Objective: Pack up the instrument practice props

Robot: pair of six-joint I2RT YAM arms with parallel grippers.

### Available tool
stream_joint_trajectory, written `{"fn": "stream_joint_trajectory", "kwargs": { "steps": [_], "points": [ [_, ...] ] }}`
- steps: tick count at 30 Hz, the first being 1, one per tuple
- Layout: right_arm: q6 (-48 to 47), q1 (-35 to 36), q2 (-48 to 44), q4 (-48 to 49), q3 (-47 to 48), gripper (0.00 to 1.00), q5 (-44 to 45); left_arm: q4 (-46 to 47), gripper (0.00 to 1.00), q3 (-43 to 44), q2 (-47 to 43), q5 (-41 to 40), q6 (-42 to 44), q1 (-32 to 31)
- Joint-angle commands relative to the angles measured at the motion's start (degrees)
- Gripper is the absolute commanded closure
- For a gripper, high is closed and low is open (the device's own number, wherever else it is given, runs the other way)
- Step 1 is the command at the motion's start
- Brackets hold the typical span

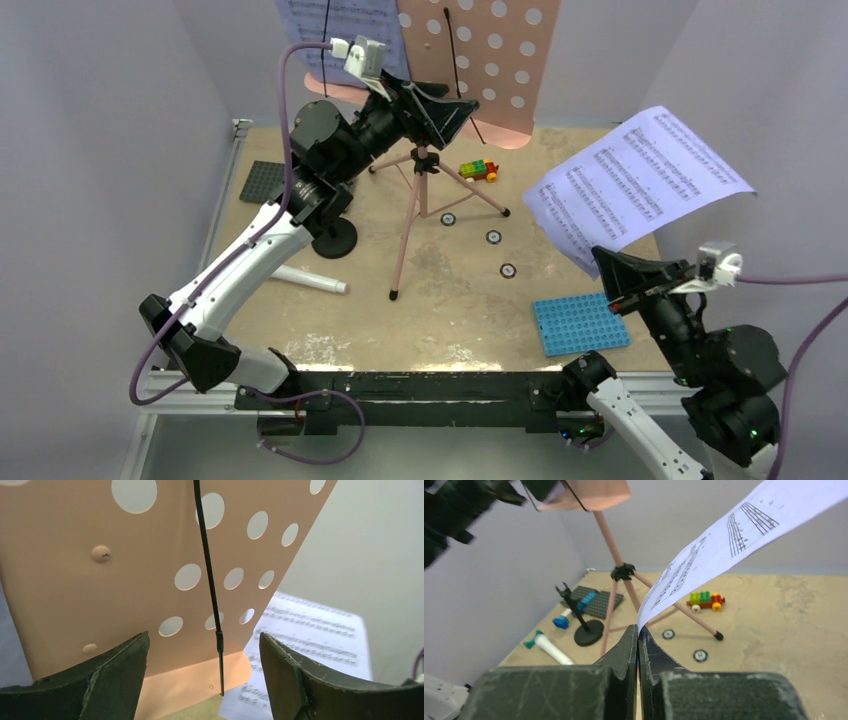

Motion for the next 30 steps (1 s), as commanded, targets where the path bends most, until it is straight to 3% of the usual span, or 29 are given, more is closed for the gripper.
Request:
{"fn": "stream_joint_trajectory", "kwargs": {
  "steps": [1, 9, 13, 14, 19, 25, 30],
  "points": [
    [-0.4, 0.2, 2.1, 1.9, -6.1, 1.0, 4.7, 4.3, 0.13, -3.3, -6.4, 3.6, -4.1, 0.0],
    [4.2, 0.2, 9.8, 9.4, -17.5, 1.0, 6.2, 3.1, 0.06, -16.8, -18.1, 1.6, -6.9, -3.3],
    [7.5, -0.1, 16.9, 14.0, -18.8, 1.0, 5.9, 2.3, 0.05, -28.9, -26.3, -1.0, -10.9, -4.8],
    [9.2, -2.0, 20.7, 15.6, -18.8, 1.0, 5.3, 3.1, 0.05, -38.4, -31.8, -2.9, -14.2, -5.3],
    [14.7, -14.0, 27.7, 19.5, -18.4, 1.0, -4.6, 2.0, 0.05, -51.9, -41.5, -5.1, -20.3, -5.9],
    [21.6, -28.9, 38.8, 26.7, -14.0, 1.0, -17.7, -0.4, 0.05, -61.0, -47.5, -5.2, -26.6, -6.2],
    [21.9, -34.2, 51.6, 26.8, 0.5, 1.0, -21.8, 0.4, 0.05, -64.3, -47.3, -4.7, -30.7, -6.2]
  ]
}}
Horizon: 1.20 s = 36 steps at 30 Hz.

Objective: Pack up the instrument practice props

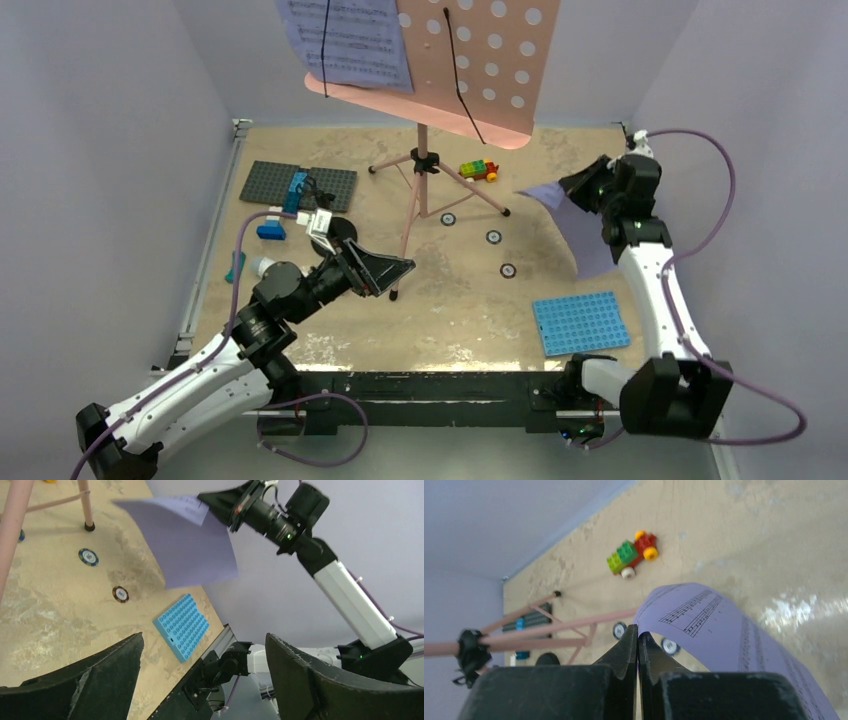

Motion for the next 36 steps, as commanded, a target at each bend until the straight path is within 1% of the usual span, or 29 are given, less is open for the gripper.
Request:
{"fn": "stream_joint_trajectory", "kwargs": {
  "steps": [1, 4, 7, 9, 14, 17, 19, 23, 27, 36],
  "points": [
    [1.6, -2.5, 7.1, 5.9, 14.4, 1.0, -7.6, 1.7, 0.05, -1.0, 0.5, 0.1, -4.4, -0.4],
    [-0.9, -2.5, 9.4, 7.6, 22.5, 1.0, -8.9, -0.7, 0.05, 0.5, 1.7, -0.3, -2.1, -0.4],
    [-2.1, -2.5, 10.3, 11.7, 24.8, 1.0, -9.4, -3.2, 0.06, 0.9, 2.4, -1.3, -0.4, -0.4],
    [-2.6, -2.4, 12.0, 9.9, 25.3, 1.0, -8.9, -3.3, 0.06, -0.2, 2.5, -1.5, -1.0, -0.4],
    [-1.4, -3.9, 19.2, 9.6, 15.1, 1.0, -7.8, 1.5, 0.06, -5.5, 2.9, 0.1, -5.6, -0.4],
    [0.5, -6.0, 25.5, 10.2, 9.5, 1.0, -9.9, 1.0, 0.06, -6.2, 3.8, 1.4, -6.8, -0.4],
    [1.6, -7.1, 29.1, 10.4, 8.3, 1.0, -10.7, 0.1, 0.07, -6.1, 4.7, 1.9, -7.4, -0.4],
    [0.0, -7.9, 35.0, 3.8, 10.9, 1.0, -8.8, -0.4, 0.07, -6.3, 5.9, 2.2, -8.9, -0.5],
    [-1.6, -8.3, 35.8, 0.6, 11.3, 1.0, -5.2, -0.2, 0.07, -6.2, 6.2, 2.1, -9.0, -0.5],
    [-8.2, -11.4, 38.2, -10.1, 19.1, 1.0, 3.5, -0.3, 0.07, -6.5, 6.4, 2.4, -9.1, -0.5]
  ]
}}
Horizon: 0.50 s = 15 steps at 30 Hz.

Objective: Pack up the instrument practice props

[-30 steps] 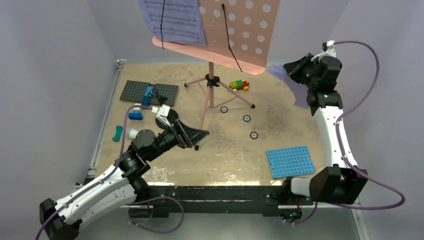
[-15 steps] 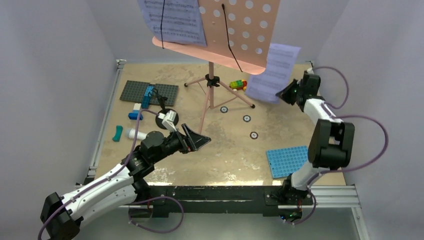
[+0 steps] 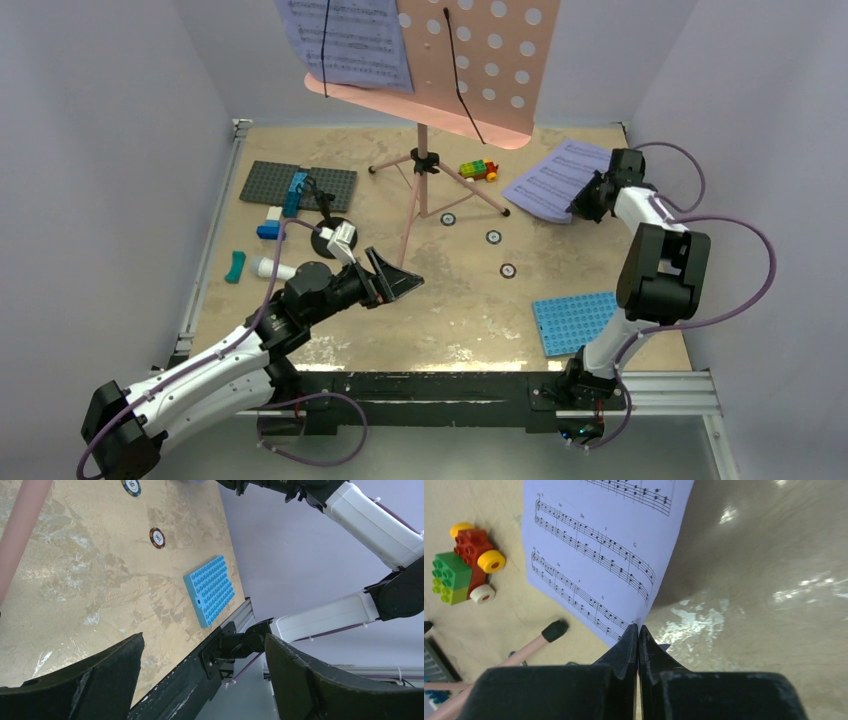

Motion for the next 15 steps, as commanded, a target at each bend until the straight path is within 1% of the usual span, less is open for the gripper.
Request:
{"fn": "stream_joint_trajectory", "kwargs": {
  "steps": [1, 5, 8, 11, 15],
  "points": [
    [-4.9, -2.5, 0.1, -6.3, 6.4, 1.0, 6.1, 1.6, 0.07, -0.4, -0.1, 0.8, -0.9, -0.2],
    [-8.1, -2.9, 3.7, -10.5, 9.8, 1.0, 6.5, 1.6, 0.07, -0.4, -0.2, 0.7, -0.5, -0.2],
    [-10.0, -2.9, 6.0, -12.5, 10.1, 1.0, 6.5, 1.7, 0.07, -0.4, 0.2, 0.7, -0.4, -0.2],
    [-11.4, -3.0, 6.3, -12.8, 10.0, 1.0, 6.7, 1.7, 0.06, 0.0, 0.7, 1.1, 0.0, -0.2],
    [-12.6, -3.1, 8.1, -16.8, 13.0, 1.0, 5.4, 1.9, 0.07, 0.4, 1.4, 1.6, 0.3, -0.2]
  ]
}}
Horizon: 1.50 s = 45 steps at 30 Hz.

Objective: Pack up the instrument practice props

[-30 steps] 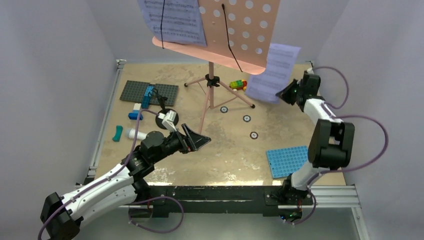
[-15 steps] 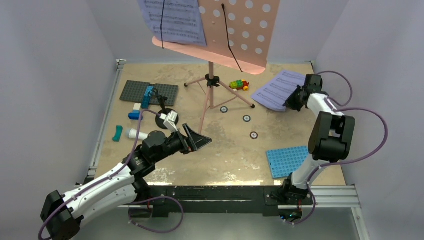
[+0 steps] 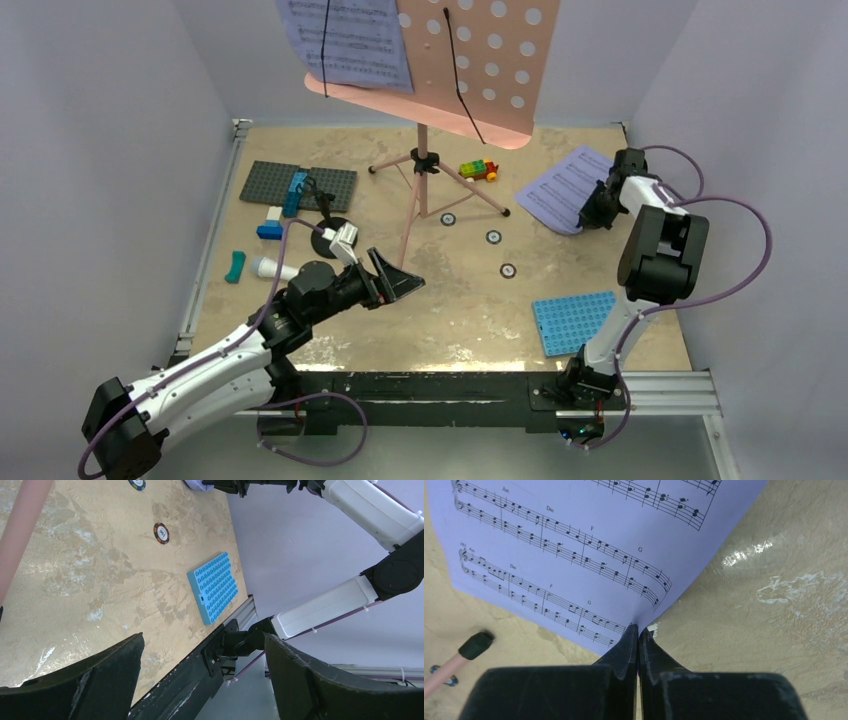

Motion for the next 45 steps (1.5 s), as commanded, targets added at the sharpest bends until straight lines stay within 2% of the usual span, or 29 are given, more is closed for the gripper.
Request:
{"fn": "stream_joint_trajectory", "kwargs": {
  "steps": [1, 3, 8, 10, 13, 18, 25, 31, 36, 39, 42, 45],
  "points": [
    [-3.1, 0.1, -0.1, -4.9, 3.8, 1.0, -0.2, 1.9, 0.07, 0.7, 0.7, 1.4, 0.6, -0.2],
    [-3.2, 0.1, -0.2, -5.2, 3.6, 0.98, -0.3, 2.1, 0.07, 0.8, 1.0, 1.7, 0.5, -0.2],
    [-3.0, 0.1, -0.9, -6.2, 2.7, 0.57, -0.3, 2.1, 0.07, 0.7, 1.2, 2.1, 0.3, -0.2],
    [-2.3, 0.1, -1.8, -6.0, 1.8, 0.48, 0.0, 2.1, 0.07, 0.7, 1.1, 2.2, 0.2, -0.2],
    [-1.1, 0.1, -4.3, -5.2, 0.7, 0.4, 0.7, 2.1, 0.07, 0.7, 0.8, 2.5, 0.0, -0.2],
    [2.6, 0.1, -11.9, -3.8, -0.8, 0.36, 1.9, 1.9, 0.07, 0.3, -0.1, 2.5, -0.4, -0.3],
    [9.1, 3.2, -30.8, 5.8, -9.8, 0.36, -1.6, -3.0, 0.05, 3.0, -2.6, -0.8, 2.8, -0.3],
    [7.7, 14.0, -52.8, 21.8, -27.5, 0.4, -0.7, -15.3, 0.04, 11.7, -4.7, -7.6, 10.5, -0.3],
    [0.8, 27.1, -68.1, 24.3, -35.5, 0.43, 3.2, -20.7, 0.04, 18.9, -7.9, -15.3, 18.0, -0.2],
    [-4.7, 37.3, -75.8, 25.3, -38.8, 0.44, 5.0, -23.0, 0.03, 22.6, -8.7, -19.5, 23.2, -0.1],
    [-8.4, 46.4, -77.2, 23.6, -38.7, 0.41, 9.6, -23.6, 0.02, 25.4, -8.1, -22.4, 26.3, 0.5],
    [-8.5, 51.0, -74.1, 21.7, -36.2, 0.4, 11.4, -24.4, 0.03, 27.1, -5.0, -21.9, 26.6, 3.0]
  ]
}}
